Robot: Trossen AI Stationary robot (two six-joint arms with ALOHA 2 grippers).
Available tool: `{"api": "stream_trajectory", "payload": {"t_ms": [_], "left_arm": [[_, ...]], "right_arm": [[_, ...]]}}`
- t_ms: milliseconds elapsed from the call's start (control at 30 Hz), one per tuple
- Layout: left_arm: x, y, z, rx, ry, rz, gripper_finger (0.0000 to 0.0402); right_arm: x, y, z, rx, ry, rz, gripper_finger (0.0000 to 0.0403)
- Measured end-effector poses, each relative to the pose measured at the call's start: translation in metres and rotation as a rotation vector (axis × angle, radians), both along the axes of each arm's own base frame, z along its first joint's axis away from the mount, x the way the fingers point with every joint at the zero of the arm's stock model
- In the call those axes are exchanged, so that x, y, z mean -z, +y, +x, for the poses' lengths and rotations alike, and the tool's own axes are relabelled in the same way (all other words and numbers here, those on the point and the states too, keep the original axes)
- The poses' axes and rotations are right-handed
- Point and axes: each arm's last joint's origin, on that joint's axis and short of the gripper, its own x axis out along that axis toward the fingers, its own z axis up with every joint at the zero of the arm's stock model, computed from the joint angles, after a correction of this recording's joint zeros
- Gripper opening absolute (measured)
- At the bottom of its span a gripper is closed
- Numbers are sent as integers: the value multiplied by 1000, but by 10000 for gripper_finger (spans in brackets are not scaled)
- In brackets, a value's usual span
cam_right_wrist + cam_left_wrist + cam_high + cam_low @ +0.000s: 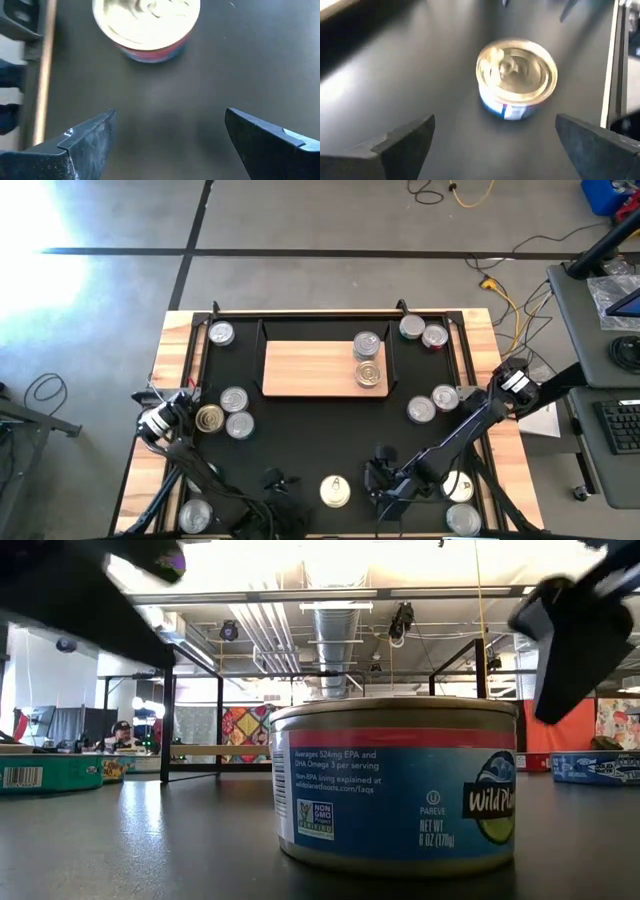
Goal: Stack canned seafood by type on shelf
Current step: Stack the middle right blue and orange tuna can on the blue and orange can
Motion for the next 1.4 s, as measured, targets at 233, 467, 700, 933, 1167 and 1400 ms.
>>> {"api": "stream_trajectory", "payload": {"t_ms": [233,467,700,933,1167,1400], "left_arm": [[7,-9,6,50,38,-50,398],[33,-21,15,66,5,-107,398],[52,-6,30,9,82,-158,398],[57,21,50,-47,88,-78,398],[53,32,50,-40,147,-11,385],[35,35,34,-56,203,34,352]], "right_arm": [[5,-10,8,23,-30,-99,365],[37,-30,35,110,5,-108,365],[40,-19,39,113,-37,-30,365],[32,-18,40,185,-54,66,365],[28,-1,30,167,-75,115,365],[28,5,26,191,-68,138,365]]}}
